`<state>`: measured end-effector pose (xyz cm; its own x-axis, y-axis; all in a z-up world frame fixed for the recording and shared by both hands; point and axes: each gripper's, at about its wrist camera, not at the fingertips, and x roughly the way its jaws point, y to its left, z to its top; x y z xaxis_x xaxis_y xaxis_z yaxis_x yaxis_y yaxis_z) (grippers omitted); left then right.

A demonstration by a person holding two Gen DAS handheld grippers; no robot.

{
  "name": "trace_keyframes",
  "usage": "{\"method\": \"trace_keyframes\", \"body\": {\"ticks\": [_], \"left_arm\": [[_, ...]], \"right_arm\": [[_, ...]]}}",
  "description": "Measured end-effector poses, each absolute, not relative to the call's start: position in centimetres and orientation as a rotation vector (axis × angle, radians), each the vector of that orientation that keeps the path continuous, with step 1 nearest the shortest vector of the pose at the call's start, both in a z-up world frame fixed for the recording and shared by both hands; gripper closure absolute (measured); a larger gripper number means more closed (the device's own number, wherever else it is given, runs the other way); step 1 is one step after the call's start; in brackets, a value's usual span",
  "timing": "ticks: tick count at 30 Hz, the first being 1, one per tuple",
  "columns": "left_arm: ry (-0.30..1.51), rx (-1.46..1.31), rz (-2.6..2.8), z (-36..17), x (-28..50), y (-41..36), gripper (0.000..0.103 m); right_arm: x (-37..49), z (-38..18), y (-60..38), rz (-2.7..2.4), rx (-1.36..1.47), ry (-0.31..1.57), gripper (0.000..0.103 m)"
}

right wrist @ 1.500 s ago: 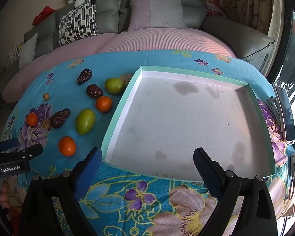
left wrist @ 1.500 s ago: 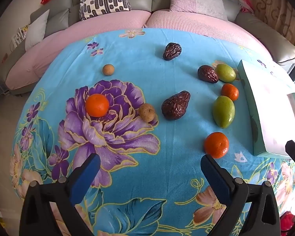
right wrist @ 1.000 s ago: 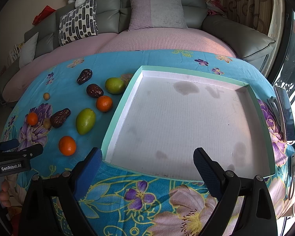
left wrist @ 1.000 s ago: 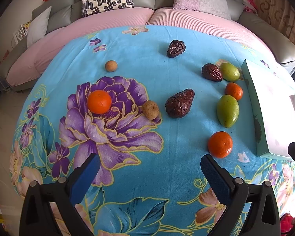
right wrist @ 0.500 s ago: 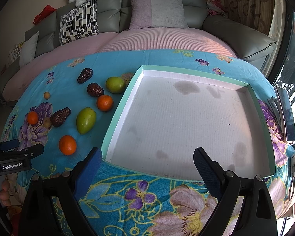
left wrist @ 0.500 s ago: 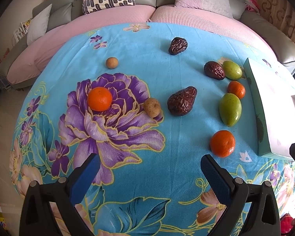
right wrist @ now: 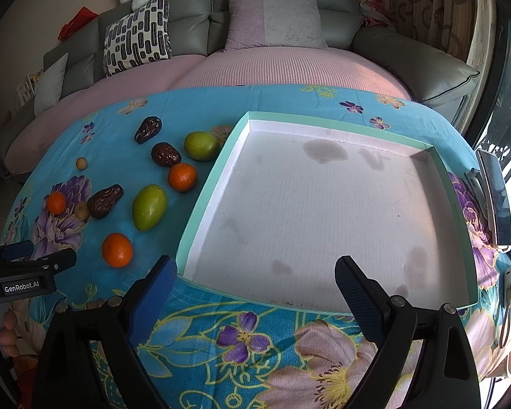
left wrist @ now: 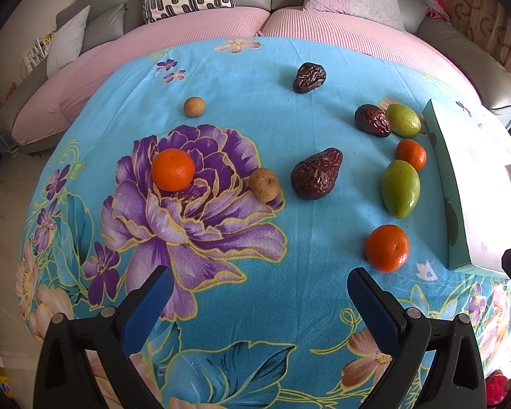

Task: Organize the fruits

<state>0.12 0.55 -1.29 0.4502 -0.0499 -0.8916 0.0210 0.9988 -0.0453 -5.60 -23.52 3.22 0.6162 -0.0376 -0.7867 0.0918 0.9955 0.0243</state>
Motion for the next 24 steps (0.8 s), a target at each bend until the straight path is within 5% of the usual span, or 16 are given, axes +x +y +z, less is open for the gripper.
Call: {"method": "trace_keyframes", "body": {"ticks": [24], "left_arm": [[1.013, -0.197, 0.024, 0.2, 0.6, 5.0, 0.000]], "right_arm": [[-2.9, 4.5, -23.5, -0.013, 0.160, 0.841, 0.009]]}}
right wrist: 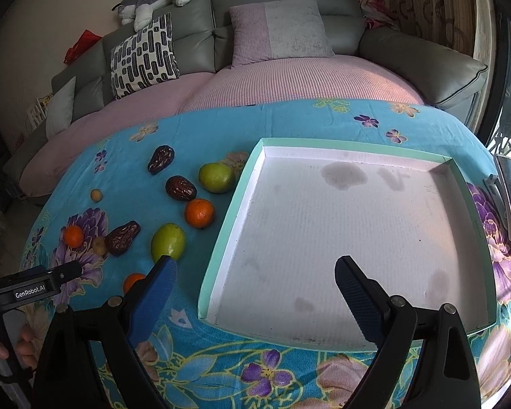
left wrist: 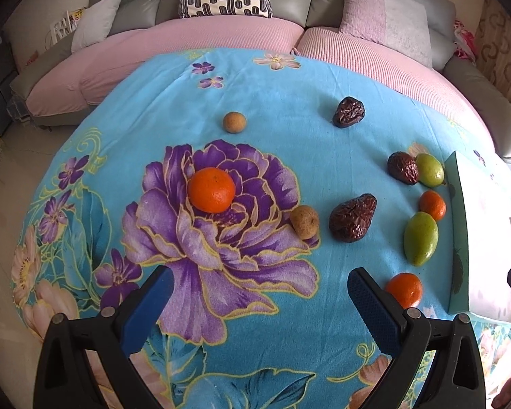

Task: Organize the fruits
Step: 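Grasp the green mango with the right tool while the left tool grasps an orange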

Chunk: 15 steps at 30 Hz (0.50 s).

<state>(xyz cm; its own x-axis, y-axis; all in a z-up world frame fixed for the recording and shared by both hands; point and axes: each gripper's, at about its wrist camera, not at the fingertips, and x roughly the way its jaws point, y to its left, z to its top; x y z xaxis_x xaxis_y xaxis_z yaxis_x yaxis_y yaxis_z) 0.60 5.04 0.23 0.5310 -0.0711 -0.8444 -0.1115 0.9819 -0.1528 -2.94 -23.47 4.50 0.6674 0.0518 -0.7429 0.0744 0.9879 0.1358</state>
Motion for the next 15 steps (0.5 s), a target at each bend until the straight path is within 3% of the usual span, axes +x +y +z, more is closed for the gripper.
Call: {"method": "trace_keyframes", "body": {"ticks": [15], "left_arm": [[0.907, -0.278, 0.209, 2.8, 5.2, 8.0, 0.000]], "right_arm": [[2.3, 5.0, -19.7, 0.102, 0.172, 0.871, 0.010]]}}
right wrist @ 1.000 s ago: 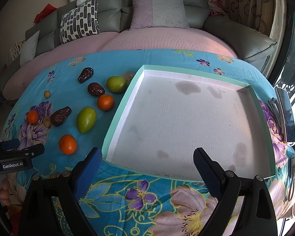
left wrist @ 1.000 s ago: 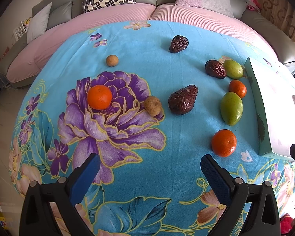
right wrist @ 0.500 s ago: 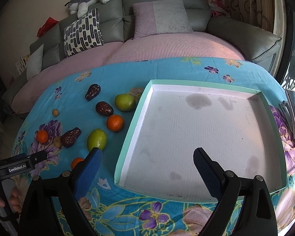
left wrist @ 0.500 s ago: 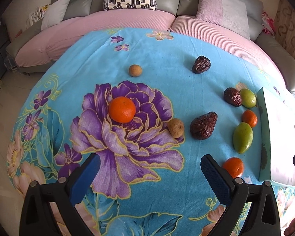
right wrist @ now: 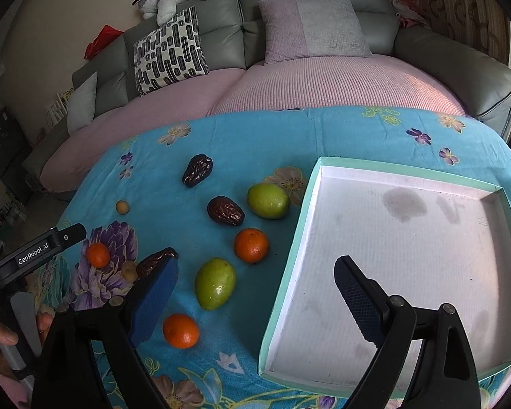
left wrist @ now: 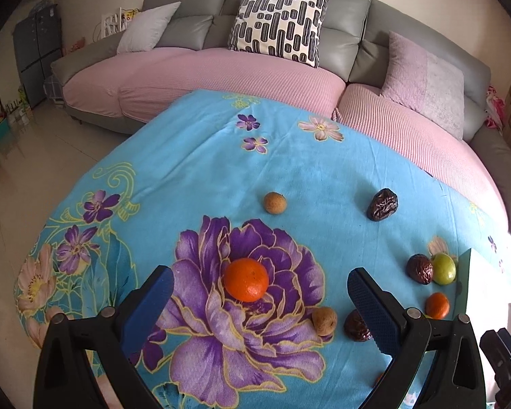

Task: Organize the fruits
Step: 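Grasp the green mango with the right tool while the left tool grasps an orange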

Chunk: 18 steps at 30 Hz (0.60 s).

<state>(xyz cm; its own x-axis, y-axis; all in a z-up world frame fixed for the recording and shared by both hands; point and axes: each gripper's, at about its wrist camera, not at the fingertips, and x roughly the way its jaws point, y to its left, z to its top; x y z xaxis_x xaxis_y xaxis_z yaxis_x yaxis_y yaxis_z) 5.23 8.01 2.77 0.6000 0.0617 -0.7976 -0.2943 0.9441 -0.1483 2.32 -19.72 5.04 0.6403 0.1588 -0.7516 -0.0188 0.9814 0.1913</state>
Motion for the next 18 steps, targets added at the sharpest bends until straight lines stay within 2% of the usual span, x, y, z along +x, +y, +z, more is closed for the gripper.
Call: {"method": "trace_keyframes", "body": {"ticks": [9, 11, 13, 18], "left_arm": [[0.892, -0.201, 0.138, 3.5, 7.0, 7.0, 0.000], [0.911, -0.212, 0.145, 3.4, 7.6, 7.3, 0.000], [0.926, -0.218, 0.159, 3.0, 8.1, 7.6, 0.000], [0.972, -0.212, 0.173, 1.4, 8.8, 8.1, 0.000]], "right_arm": [[3.7, 6.0, -18.0, 0.139, 0.176, 0.862, 0.015], [4.2, 5.6, -17.7, 0.142, 0.166, 0.890, 0.018], [4.7, 5.0, -17.4, 0.144, 0.162, 0.931, 0.027], [5.3, 3.0, -16.7, 0.157, 0.156, 1.019, 0.033]]}}
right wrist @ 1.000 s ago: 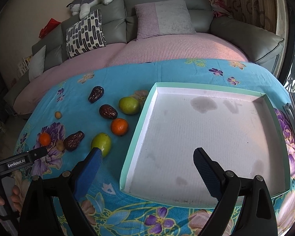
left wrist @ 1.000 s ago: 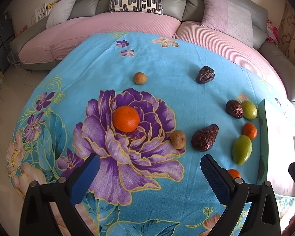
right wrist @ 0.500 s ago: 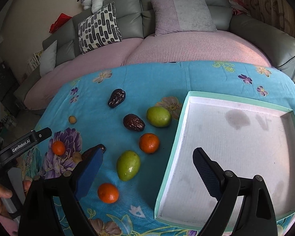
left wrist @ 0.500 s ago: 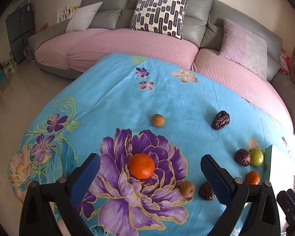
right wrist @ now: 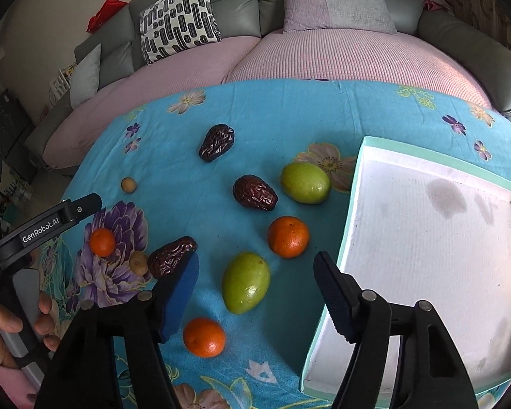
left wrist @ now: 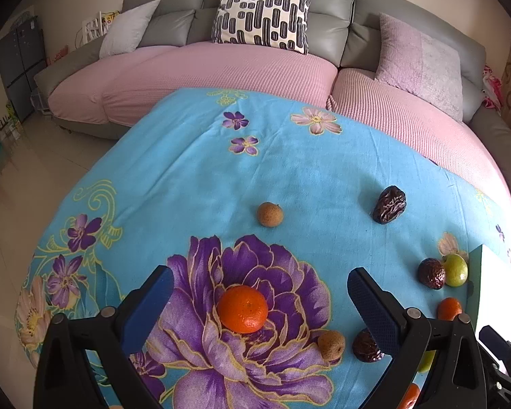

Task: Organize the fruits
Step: 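Grasp the green mango with the right tool while the left tool grasps an orange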

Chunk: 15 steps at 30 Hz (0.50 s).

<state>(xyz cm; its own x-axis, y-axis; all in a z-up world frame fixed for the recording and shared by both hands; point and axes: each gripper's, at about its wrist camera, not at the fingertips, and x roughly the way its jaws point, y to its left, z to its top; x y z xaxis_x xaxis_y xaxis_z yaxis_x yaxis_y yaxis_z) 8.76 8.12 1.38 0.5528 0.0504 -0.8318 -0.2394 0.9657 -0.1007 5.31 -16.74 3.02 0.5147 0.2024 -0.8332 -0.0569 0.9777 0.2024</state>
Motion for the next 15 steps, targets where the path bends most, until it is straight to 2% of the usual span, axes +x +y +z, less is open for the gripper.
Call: {"method": "trace_keyframes", "body": {"ticks": [5, 8, 13, 15], "left_arm": [[1.059, -0.247, 0.196, -1.3, 9.4, 9.1, 0.004], [1.116, -0.289, 0.214, -3.0, 9.4, 9.8, 0.015], [1.146, -0.320, 0.224, -4.3, 9.4, 10.1, 0.025], [1.148, -0.305, 0.238, -4.4, 9.3, 10.1, 0.033]], "right_arm": [[5.6, 1.0, -16.2, 0.171, 0.165, 1.082, 0.039], [5.8, -0.2, -15.9, 0.181, 0.164, 1.119, 0.040], [5.8, -1.0, -15.0, 0.192, 0.130, 1.116, 0.041], [5.8, -1.3, -14.7, 0.188, 0.118, 1.117, 0.048]]}}
